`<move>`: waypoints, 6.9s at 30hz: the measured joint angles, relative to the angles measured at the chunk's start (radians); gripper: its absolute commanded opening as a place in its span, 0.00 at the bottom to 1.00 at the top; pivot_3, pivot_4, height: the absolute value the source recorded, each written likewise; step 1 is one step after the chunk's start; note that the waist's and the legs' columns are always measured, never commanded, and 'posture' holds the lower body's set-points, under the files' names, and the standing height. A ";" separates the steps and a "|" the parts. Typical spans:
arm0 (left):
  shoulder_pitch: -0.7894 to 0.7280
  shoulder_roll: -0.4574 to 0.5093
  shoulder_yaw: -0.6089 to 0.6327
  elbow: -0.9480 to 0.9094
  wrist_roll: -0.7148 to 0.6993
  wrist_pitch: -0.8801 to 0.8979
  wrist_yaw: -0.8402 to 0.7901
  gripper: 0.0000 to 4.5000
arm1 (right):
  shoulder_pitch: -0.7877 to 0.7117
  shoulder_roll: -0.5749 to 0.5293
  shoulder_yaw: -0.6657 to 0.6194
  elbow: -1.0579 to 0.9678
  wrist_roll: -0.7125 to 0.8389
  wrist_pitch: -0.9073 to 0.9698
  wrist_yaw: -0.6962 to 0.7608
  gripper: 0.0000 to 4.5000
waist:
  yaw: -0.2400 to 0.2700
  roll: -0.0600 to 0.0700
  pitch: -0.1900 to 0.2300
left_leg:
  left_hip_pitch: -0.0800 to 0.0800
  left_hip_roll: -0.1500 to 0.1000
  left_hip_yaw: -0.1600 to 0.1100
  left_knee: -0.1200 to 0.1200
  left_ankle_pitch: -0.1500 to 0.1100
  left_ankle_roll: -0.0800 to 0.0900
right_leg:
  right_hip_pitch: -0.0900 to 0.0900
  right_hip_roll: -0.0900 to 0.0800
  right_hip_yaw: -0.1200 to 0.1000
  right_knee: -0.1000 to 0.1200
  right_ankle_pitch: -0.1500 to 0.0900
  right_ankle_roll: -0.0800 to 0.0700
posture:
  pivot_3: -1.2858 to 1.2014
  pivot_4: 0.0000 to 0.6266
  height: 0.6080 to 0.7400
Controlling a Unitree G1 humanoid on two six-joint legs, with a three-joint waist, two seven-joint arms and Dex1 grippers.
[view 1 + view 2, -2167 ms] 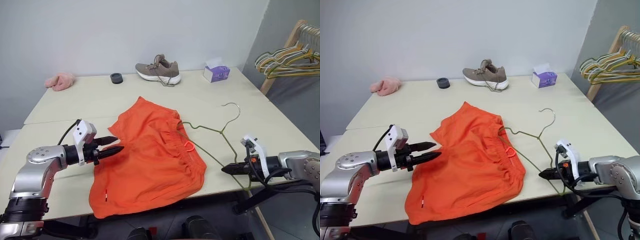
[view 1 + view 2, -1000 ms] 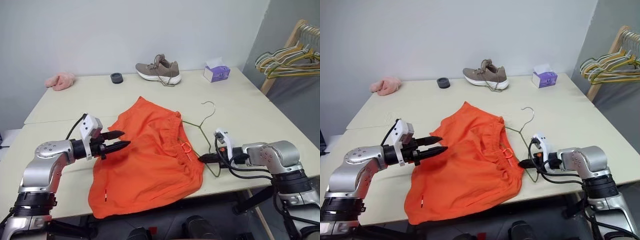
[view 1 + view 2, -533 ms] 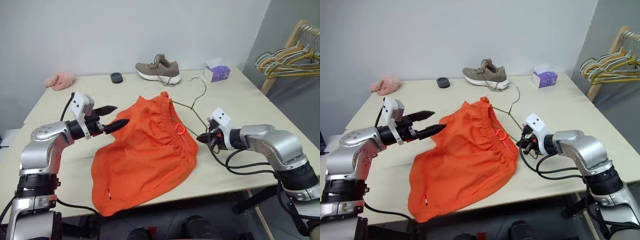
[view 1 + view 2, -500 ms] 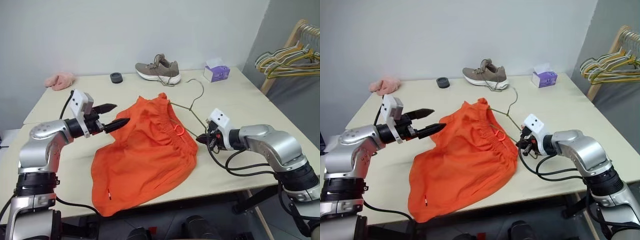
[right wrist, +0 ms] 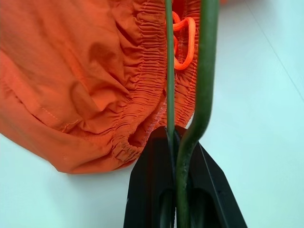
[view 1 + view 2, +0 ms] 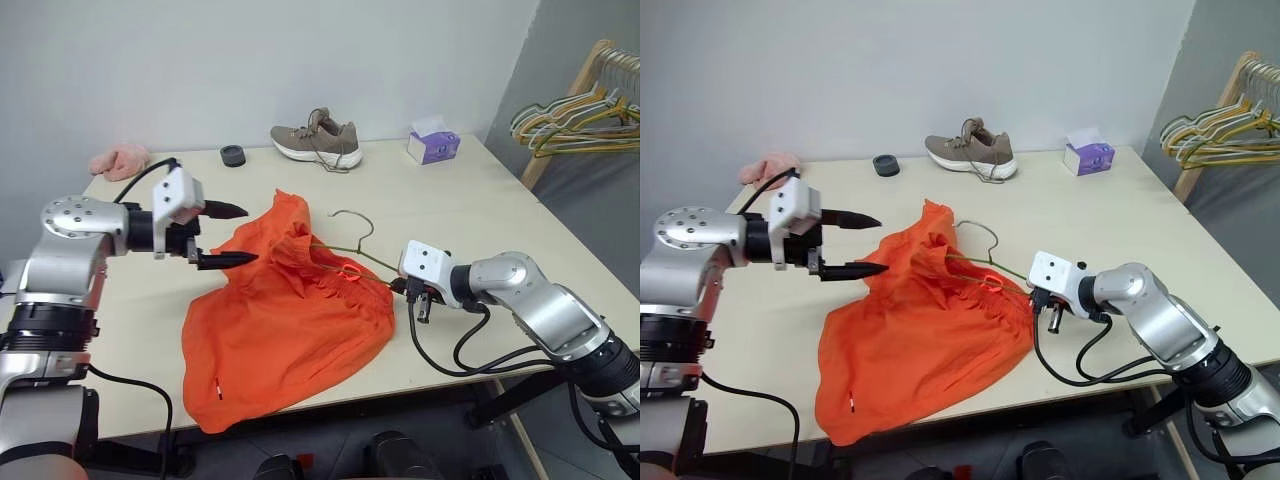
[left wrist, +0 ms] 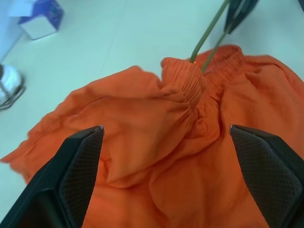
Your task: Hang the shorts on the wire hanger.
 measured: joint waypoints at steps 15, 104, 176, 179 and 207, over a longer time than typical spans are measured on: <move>0.005 -0.056 -0.068 0.022 0.060 -0.051 -0.044 0.99 | -0.046 0.042 0.009 -0.037 -0.060 -0.023 0.067 0.00 | -0.008 0.000 0.000 | 0.000 0.000 -0.001 0.001 0.000 0.000 | 0.000 0.000 0.000 0.001 0.000 0.000 | 0.43 0.00 1.00; 0.231 0.149 0.040 -0.261 -0.226 0.425 -0.149 0.00 | 0.162 0.237 -0.362 0.088 0.295 0.253 -0.119 0.00 | -0.002 -0.002 -0.001 | 0.002 0.000 -0.002 0.001 0.000 0.000 | 0.000 0.001 0.001 0.006 0.000 -0.001 | 0.44 0.01 1.00; 0.228 0.151 -0.111 -0.050 -0.093 0.032 -0.118 0.00 | 0.333 -0.190 -0.230 -0.079 0.237 -0.223 0.076 0.00 | 0.000 -0.002 -0.001 | 0.001 0.001 0.000 0.001 0.000 0.000 | 0.001 0.000 0.001 0.001 -0.001 -0.001 | 0.43 0.02 1.00; 0.230 0.151 -0.111 -0.050 -0.087 0.032 -0.113 0.00 | 0.339 -0.197 -0.219 -0.075 0.184 -0.310 0.090 0.00 | 0.000 -0.002 -0.001 | 0.001 0.001 0.000 0.001 0.000 0.000 | 0.001 0.000 0.001 0.001 -0.001 -0.001 | 0.44 0.02 1.00; 0.187 0.081 -0.155 -0.126 0.103 0.035 0.050 0.00 | 0.053 -0.110 -0.076 -0.073 0.014 -0.182 0.133 0.00 | -0.002 -0.002 -0.001 | 0.001 0.001 0.000 0.001 0.000 0.000 | 0.001 0.000 0.001 0.002 0.000 -0.001 | 0.43 0.01 1.00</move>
